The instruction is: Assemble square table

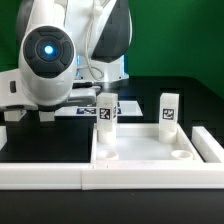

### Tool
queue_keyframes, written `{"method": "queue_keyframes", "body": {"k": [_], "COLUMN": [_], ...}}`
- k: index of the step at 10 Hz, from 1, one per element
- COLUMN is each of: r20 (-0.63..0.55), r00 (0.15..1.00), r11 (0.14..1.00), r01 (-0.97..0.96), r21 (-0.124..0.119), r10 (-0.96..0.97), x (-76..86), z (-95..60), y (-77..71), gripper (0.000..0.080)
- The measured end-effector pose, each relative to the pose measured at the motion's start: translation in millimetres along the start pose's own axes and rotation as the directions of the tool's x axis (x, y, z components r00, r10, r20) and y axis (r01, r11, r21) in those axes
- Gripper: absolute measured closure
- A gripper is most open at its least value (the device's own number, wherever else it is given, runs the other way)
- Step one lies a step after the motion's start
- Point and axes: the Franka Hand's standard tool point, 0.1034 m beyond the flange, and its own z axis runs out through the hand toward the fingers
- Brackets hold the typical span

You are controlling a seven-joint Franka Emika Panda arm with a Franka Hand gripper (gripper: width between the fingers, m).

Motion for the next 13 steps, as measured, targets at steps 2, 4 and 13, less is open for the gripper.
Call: {"method": "queue_keyframes", "body": {"k": [2, 4, 13], "r20": [0.000, 0.000, -0.325], "r00": [1.000, 1.000, 0.932], "r11": [1.000, 1.000, 0.987], "r01": [0.008, 0.016, 0.158], "r21": [-0.002, -0.004, -0.037], "r10": [-0.008, -0.016, -0.161], "x": [0.4, 0.6, -55.5], "z": [-0.4, -0.9, -106.1], "y": [-1.0, -1.7, 3.6], "gripper": [0.0512, 0.0512, 0.0509]}}
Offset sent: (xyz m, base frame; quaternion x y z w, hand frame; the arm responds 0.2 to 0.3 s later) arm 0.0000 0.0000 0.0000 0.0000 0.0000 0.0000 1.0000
